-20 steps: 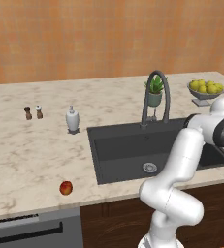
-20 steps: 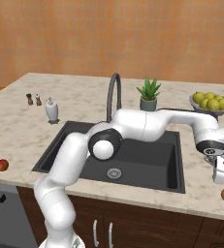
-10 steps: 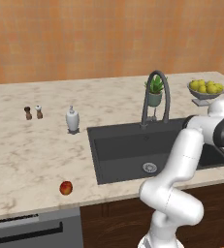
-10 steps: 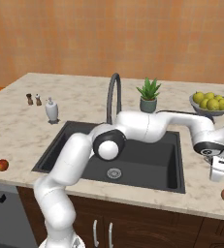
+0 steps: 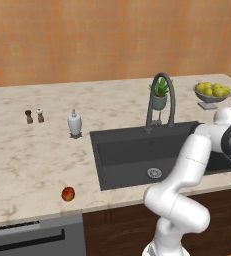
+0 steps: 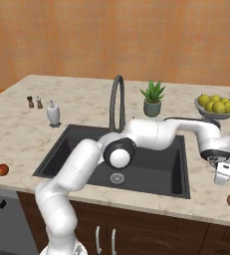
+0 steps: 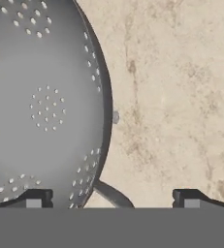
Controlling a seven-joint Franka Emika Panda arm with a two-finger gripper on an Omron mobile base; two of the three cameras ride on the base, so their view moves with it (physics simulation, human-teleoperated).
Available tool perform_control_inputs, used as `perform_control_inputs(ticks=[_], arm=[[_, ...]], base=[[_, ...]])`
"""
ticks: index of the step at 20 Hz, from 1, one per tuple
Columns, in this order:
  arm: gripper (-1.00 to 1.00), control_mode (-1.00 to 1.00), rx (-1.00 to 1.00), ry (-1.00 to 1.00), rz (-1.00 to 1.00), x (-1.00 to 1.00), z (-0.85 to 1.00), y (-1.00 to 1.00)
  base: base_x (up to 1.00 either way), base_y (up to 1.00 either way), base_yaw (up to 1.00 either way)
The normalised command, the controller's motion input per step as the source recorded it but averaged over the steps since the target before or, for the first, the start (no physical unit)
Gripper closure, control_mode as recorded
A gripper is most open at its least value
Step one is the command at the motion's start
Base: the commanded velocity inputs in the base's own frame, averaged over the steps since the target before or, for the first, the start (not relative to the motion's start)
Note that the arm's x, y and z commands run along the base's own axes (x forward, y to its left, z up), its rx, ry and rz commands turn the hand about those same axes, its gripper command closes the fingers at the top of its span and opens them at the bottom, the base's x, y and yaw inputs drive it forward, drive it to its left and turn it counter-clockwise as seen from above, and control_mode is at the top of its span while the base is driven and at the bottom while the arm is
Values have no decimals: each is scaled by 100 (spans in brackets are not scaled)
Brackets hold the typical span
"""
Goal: Put the colander in the sink, put the peach, apple in the colander, and turn on the sink faucet and pour water over the colander.
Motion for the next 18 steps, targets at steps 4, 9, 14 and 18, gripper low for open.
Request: perform_control_inputs(ticks=[4, 9, 14, 18], arm=[[100, -100, 10, -8, -7, 25, -7, -27], [100, -100, 2, -3, -4, 2, -15, -8], [100, -100, -1, 0, -1, -19, -8, 19], [100, -100, -6, 0, 0, -75, 0, 61]], base=[[0, 0, 0], [0, 0, 0], [0, 0, 0], [0, 0, 0]])
